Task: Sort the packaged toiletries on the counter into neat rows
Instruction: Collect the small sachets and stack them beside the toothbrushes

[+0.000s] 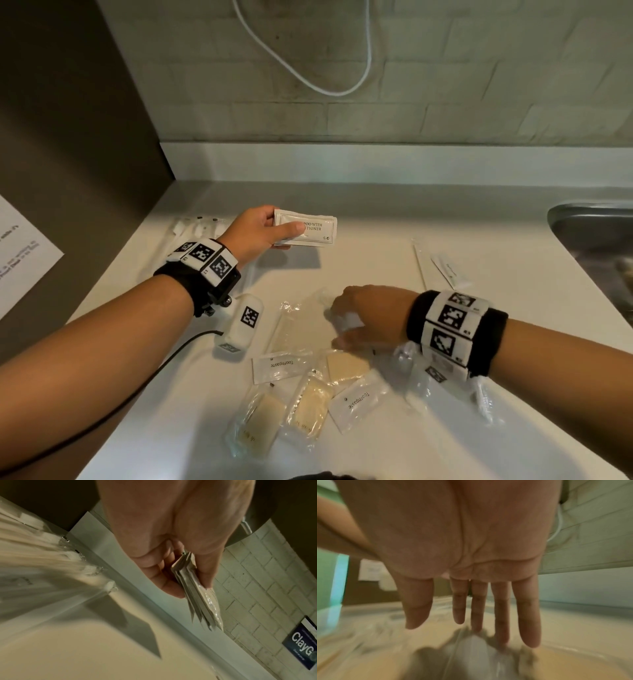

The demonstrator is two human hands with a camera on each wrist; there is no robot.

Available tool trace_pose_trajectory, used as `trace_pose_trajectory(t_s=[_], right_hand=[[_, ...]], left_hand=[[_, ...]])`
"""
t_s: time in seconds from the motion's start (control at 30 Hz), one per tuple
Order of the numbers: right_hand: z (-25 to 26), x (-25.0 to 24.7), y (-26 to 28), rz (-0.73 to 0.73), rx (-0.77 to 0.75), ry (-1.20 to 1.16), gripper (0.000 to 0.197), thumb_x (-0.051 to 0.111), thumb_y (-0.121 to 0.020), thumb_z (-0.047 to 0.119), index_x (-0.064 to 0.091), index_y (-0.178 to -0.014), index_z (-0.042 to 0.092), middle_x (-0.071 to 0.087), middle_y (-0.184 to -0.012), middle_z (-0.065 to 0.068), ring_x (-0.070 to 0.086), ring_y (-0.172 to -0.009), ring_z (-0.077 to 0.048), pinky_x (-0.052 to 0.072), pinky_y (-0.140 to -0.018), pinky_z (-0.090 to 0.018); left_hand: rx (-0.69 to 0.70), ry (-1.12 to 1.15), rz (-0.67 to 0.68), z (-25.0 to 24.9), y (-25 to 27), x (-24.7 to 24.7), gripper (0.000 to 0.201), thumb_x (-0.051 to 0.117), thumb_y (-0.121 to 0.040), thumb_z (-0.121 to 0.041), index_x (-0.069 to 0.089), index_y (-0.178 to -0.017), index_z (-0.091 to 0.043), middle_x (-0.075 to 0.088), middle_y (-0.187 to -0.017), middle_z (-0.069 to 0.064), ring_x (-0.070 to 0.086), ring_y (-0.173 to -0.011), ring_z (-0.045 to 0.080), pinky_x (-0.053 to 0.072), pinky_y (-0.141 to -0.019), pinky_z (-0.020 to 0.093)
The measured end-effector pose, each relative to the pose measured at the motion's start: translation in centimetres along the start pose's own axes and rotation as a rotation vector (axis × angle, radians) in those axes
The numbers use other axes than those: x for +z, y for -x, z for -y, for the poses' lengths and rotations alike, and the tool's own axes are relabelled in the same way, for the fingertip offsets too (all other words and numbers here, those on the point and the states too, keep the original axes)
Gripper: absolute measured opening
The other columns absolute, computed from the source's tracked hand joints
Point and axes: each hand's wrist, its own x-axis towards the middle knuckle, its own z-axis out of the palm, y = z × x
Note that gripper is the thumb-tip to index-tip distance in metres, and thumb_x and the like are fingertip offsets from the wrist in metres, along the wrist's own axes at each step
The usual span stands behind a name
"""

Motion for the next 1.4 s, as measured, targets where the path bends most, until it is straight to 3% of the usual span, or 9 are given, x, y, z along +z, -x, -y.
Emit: trace_pose_trajectory(t_s=[0.23, 0.4, 0.5, 0.63, 0.8, 1.07, 1.17, 1.23, 1.4], right_hand=[[-2.5, -5.6, -4.1, -0.515, 0.098, -0.071, 0.042, 0.067, -0.077, 0.054, 0.054, -0.107, 0.027, 0.061, -0.111, 0.004, 0.059, -0.095, -0.02, 0.048, -0.075, -0.031], [-2.9, -6.6, -7.2, -0.607, 0.128, 0.027, 0.088, 0.078, -0.062, 0.054, 0.037, -0.132, 0.021, 0.044, -0.127, 0.0, 0.045, -0.116, -0.023, 0.046, -0.075, -0.036], [-3.2, -7.4, -9.4, -0.521, 0.081, 0.038, 0.1, 0.08, -0.064, 0.042, 0.025, -0.144, 0.021, 0.038, -0.136, -0.005, 0.044, -0.12, -0.028, 0.049, -0.083, -0.04], [-3.6, -8.0, -12.0, -0.292, 0.071, -0.054, 0.08, 0.074, -0.073, 0.024, 0.028, -0.138, 0.019, 0.057, -0.122, -0.009, 0.061, -0.096, -0.031, 0.055, -0.083, -0.043], [-4.6, -7.8, -14.1, -0.217, 0.08, -0.044, 0.055, 0.073, -0.075, 0.023, 0.047, -0.123, 0.013, 0.065, -0.109, -0.01, 0.059, -0.085, -0.028, 0.051, -0.074, -0.033], [-5.4, -6.9, -15.7, -0.186, 0.072, 0.005, 0.053, 0.071, -0.078, 0.034, 0.056, -0.124, 0.015, 0.059, -0.116, -0.007, 0.057, -0.106, -0.029, 0.047, -0.083, -0.034], [-5.3, -6.8, -15.9, -0.161, 0.07, 0.056, 0.056, 0.069, -0.077, 0.04, 0.056, -0.126, 0.016, 0.055, -0.115, -0.008, 0.054, -0.107, -0.03, 0.048, -0.085, -0.036], [-5.2, -6.8, -16.0, -0.159, 0.081, 0.043, 0.065, 0.071, -0.076, 0.041, 0.051, -0.132, 0.017, 0.054, -0.12, -0.007, 0.053, -0.11, -0.029, 0.047, -0.087, -0.036], [-5.1, -7.1, -15.8, -0.152, 0.096, 0.042, 0.08, 0.075, -0.067, 0.049, 0.046, -0.136, 0.022, 0.054, -0.12, 0.0, 0.055, -0.109, -0.024, 0.05, -0.091, -0.038]], left_hand=[[-0.032, -0.013, 0.013, 0.3, -1.1, 0.6, 0.038, 0.071, -0.086, -0.009, 0.061, -0.12, 0.005, 0.07, -0.112, 0.016, 0.069, -0.093, 0.022, 0.06, -0.073, 0.022], [-0.093, -0.007, 0.007, 0.7, -2.5, 0.2, 0.039, 0.072, -0.086, -0.012, 0.062, -0.121, 0.002, 0.071, -0.115, 0.017, 0.07, -0.097, 0.024, 0.059, -0.071, 0.02], [-0.129, -0.005, 0.026, 0.9, -3.2, 0.4, 0.039, 0.071, -0.087, -0.011, 0.062, -0.121, 0.003, 0.071, -0.114, 0.018, 0.07, -0.097, 0.026, 0.06, -0.071, 0.022], [-0.223, -0.009, 0.038, 1.4, -4.3, 0.7, 0.038, 0.073, -0.086, -0.014, 0.063, -0.118, 0.003, 0.071, -0.11, 0.02, 0.071, -0.09, 0.025, 0.061, -0.076, 0.026], [-0.323, -0.161, 0.033, 2.6, -6.2, 0.3, 0.029, 0.08, -0.079, -0.019, 0.067, -0.093, 0.002, 0.073, -0.097, 0.026, 0.073, -0.09, 0.039, 0.057, -0.087, 0.053], [-0.211, -1.073, 0.137, 1.9, -8.1, 0.7, 0.052, 0.057, -0.083, -0.064, 0.058, -0.066, -0.015, 0.064, -0.077, 0.01, 0.06, -0.074, 0.027, 0.041, -0.066, 0.031], [-0.208, -1.153, 0.208, 2.1, -8.5, 0.5, 0.061, 0.054, -0.086, -0.062, 0.067, -0.11, -0.007, 0.067, -0.115, 0.014, 0.062, -0.109, 0.03, 0.049, -0.089, 0.036], [-0.164, -1.13, 0.238, 1.7, -8.5, 0.4, 0.069, 0.058, -0.088, -0.056, 0.052, -0.137, -0.008, 0.055, -0.139, 0.012, 0.054, -0.125, 0.029, 0.044, -0.103, 0.037], [-0.081, -1.217, 0.397, 0.9, -8.3, 0.6, 0.079, 0.081, -0.06, -0.054, 0.054, -0.127, -0.022, 0.056, -0.111, 0.001, 0.062, -0.095, 0.023, 0.053, -0.088, 0.036]])
